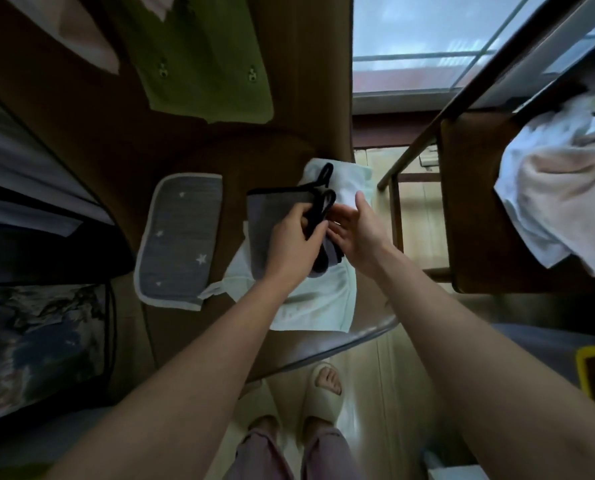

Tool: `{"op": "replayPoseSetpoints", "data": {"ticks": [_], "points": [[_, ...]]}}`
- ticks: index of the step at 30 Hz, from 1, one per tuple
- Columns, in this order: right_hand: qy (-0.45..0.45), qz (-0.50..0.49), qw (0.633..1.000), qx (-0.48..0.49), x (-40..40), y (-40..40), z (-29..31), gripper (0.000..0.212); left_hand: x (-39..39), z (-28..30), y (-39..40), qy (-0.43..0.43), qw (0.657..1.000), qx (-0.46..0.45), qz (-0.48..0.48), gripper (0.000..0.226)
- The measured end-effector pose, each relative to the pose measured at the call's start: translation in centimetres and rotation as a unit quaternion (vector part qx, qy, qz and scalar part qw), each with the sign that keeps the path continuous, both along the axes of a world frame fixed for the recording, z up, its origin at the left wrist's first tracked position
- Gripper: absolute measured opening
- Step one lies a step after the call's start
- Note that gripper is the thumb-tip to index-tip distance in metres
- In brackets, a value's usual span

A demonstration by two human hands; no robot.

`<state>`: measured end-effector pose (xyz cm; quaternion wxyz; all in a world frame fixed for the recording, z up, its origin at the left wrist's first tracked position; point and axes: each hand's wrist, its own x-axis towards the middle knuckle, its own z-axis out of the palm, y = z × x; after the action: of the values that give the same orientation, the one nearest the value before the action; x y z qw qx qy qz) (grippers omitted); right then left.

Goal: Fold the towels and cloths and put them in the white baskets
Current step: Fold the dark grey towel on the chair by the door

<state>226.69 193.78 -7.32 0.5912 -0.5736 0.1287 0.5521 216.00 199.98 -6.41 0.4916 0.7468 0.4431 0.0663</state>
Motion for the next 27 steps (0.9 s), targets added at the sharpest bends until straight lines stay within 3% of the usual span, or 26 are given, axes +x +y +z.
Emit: {"op": "replayPoseSetpoints", "data": {"ticks": [2,6,8,11,14,16,19,21,23,26,27], "points": [[-0.005,-0.010,1.000,-0.003,0.4,-0.3,-0.3,0.059,-0.2,-0.6,-0.4,0.009,1.000,-0.004,-0.025,0.032],[-0.160,0.011,0.985,-0.072,0.8,-0.9,-0.7,0.028,-1.8,-1.8,0.4,0.063,0.969,0.220,-0.092,0.029],[-0.236,0.074,0.965,-0.086,0.4,-1.0,-0.7,0.028,-2.2,-2.4,1.2,0.075,0.955,0.268,-0.105,0.030],[-0.303,0.188,0.928,-0.108,-0.3,-0.1,-0.8,0.040,-2.4,-3.2,2.2,0.032,0.966,0.213,-0.142,0.036],[-0.386,0.263,0.866,-0.176,-0.4,1.5,-0.9,0.049,-2.9,-3.0,3.3,-0.039,0.982,0.149,-0.109,0.040],[-0.413,0.307,0.829,-0.220,-0.7,2.4,-0.9,0.054,-3.5,-3.4,4.3,-0.017,0.983,0.180,-0.030,0.040],[-0.439,0.344,0.796,-0.235,-1.4,3.4,-0.9,0.057,-3.4,-3.4,5.6,0.041,0.995,0.055,0.076,0.051],[-0.455,0.357,0.781,-0.235,-1.8,3.9,-0.9,0.059,-3.0,-3.5,6.3,0.061,0.996,0.008,0.069,0.053],[-0.505,0.377,0.734,-0.253,-2.3,4.1,-0.9,0.058,-3.0,-3.7,6.8,0.062,0.997,0.009,0.044,0.050],[-0.654,0.360,0.603,-0.281,-2.4,3.6,-1.0,0.044,-3.5,-4.1,7.3,0.052,0.998,0.011,0.019,0.048],[-0.687,0.346,0.576,-0.277,-2.4,3.4,-1.0,0.036,-3.7,-4.3,7.5,0.046,0.999,0.015,0.015,0.046]]}}
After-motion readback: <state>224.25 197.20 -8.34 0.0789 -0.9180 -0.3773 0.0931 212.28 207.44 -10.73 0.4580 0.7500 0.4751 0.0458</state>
